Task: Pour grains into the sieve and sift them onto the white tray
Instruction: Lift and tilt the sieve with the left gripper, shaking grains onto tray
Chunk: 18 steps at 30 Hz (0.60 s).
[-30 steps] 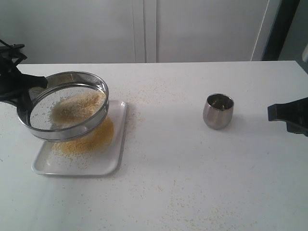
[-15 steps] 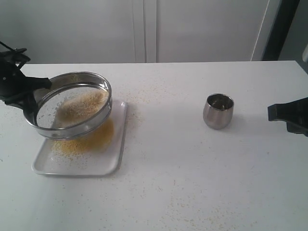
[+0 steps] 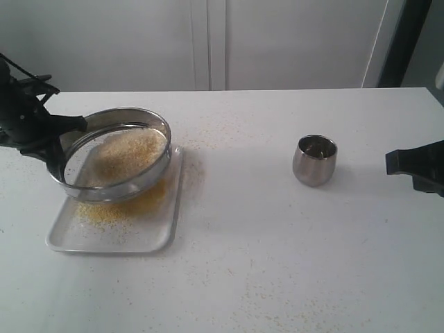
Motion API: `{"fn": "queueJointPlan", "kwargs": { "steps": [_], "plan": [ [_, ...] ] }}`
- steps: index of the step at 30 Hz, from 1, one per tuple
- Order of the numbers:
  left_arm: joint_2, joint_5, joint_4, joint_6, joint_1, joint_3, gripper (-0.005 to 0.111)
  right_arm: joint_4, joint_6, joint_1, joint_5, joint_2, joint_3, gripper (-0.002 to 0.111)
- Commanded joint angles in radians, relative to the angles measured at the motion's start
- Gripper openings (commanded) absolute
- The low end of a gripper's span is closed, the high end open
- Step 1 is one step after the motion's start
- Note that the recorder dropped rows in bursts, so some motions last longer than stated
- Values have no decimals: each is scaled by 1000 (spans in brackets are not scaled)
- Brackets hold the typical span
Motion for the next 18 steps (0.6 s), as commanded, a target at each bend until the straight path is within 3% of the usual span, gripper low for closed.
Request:
{"fn": "queueJointPlan", "kwargs": {
  "steps": [1, 4, 6, 8, 11, 13, 14, 17, 18],
  "plan": [
    [-85, 146, 41, 0, -23, 62, 0, -6, 1, -4, -12, -6, 5, 0],
    [-225, -117, 12, -19, -23, 298, 0, -6, 1, -4, -12, -6, 5, 0],
    [-236, -229, 31, -15, -12, 327, 0, -6, 1, -4, -12, -6, 5, 0],
    [-165, -174, 31, -15, -10, 213, 0, -6, 1, -4, -12, -6, 5, 0],
    [-28, 92, 29, -44, -12, -17, 0, -6, 1, -4, -12, -6, 5, 0],
    [-31, 252, 37, 8, -22, -38, 0, -6, 1, -4, -15, -6, 5, 0],
    [-71, 244, 54, 31, -26, 15, 0, -6, 1, -4, -17, -6, 5, 0],
    [-248, -8, 68, -21, -28, 290, 0, -6, 1, -4, -16, -7, 5, 0],
    [-305, -213, 72, 3, -28, 388, 0, -6, 1, -4, -16, -7, 5, 0]
  ]
}}
